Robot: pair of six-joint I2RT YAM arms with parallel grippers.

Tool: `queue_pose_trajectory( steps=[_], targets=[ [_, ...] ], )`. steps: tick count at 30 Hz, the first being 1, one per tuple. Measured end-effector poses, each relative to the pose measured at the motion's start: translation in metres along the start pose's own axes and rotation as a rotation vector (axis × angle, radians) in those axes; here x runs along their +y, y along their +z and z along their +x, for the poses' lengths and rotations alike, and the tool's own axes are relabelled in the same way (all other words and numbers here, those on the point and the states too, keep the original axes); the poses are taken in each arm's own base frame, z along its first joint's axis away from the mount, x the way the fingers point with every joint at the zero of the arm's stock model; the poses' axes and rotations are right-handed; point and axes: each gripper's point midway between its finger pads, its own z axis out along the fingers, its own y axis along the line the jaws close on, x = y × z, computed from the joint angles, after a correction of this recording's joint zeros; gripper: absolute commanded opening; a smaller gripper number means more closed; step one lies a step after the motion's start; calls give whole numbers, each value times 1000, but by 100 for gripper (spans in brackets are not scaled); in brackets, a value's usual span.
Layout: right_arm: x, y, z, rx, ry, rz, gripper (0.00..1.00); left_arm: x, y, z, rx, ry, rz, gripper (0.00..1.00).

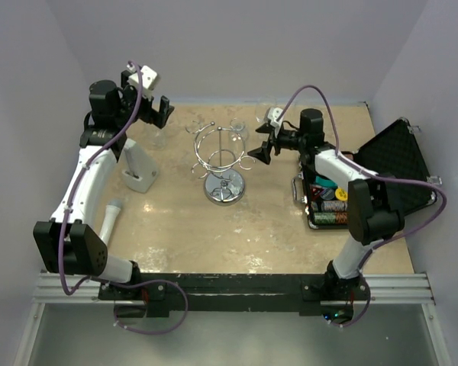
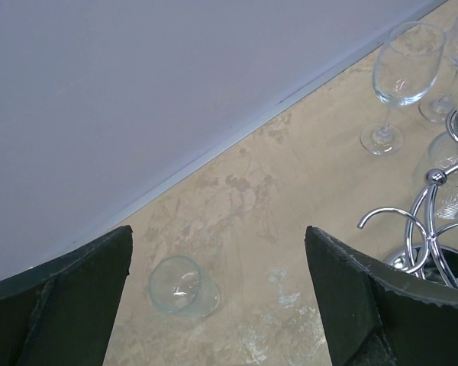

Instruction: Take the wine glass off the wine glass rack

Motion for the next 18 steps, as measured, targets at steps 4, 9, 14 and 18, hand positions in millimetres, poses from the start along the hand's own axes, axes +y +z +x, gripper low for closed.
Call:
queue_pose_trajectory(
  steps=[4,9,14,18],
  targets=[
    [-10,16,-4,-43,5,7,94,3,3,-4,-4,9,-4,99],
    [-17,29,-4,-70,23,4,98,6,6,-8,-11,20,-5,99],
    [-13,39,-9,-91,20,-21,98,7,8,-6,-6,28,-4,99],
    [-7,45,-15,-103,10,-40,98,7,8,-6,-6,35,-3,99]
  ],
)
